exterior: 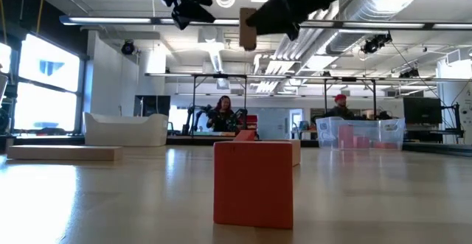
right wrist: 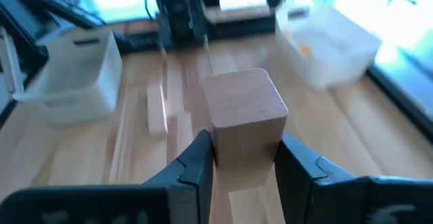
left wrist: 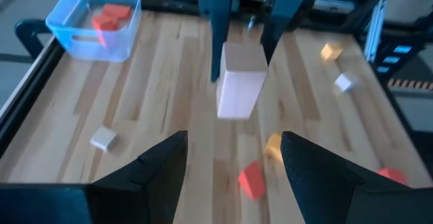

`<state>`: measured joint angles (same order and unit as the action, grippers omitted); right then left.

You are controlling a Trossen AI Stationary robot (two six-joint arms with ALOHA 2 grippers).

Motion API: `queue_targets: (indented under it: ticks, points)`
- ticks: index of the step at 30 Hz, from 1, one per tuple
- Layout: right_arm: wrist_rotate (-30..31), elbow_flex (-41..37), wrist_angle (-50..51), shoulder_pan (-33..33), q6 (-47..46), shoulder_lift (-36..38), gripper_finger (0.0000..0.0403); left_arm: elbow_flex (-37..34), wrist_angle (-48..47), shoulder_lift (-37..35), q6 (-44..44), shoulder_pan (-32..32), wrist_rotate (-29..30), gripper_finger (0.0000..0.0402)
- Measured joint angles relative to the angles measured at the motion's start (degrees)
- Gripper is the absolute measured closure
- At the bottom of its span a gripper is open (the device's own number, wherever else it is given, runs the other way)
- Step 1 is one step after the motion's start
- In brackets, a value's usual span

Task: Sort & place blocks by color
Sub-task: Put the brown block into the gray bin

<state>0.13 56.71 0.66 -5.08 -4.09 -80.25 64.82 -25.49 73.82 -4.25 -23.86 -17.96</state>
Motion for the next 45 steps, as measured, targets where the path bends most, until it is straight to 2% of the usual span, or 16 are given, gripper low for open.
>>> queue_targets:
  ticks: [11,14,20,33,38,45]
  points:
    - [-0.6,-0.02,-12.9,0.0,1.56,0.0,0.0309,0.0,5.5,0.0,2.15,2.57,0.62,0.0178]
    - [-0.6,-0.02,-14.69,0.0,0.87,0.0,0.0309,0.0,6.22,0.0,2.18,3.13,1.15,0.0178]
    - [-0.6,-0.04,-17.92,0.0,-1.39,0.0,0.0309,-0.01,6.29,0.0,2.12,4.46,6.98,0.0178]
    - [-0.6,-0.04,-21.99,0.0,-2.99,0.0,0.0309,-0.02,12.96,0.35,0.28,4.53,6.63,0.018]
    - [-0.51,-0.04,-21.96,-0.02,-2.98,0.0,0.0309,-0.02,14.35,0.35,-0.03,4.53,6.6,0.0208]
    - [-0.16,-0.11,-21.46,-0.04,-2.73,-0.02,0.0309,-0.02,14.25,0.92,-0.86,4.5,5.77,0.0287]
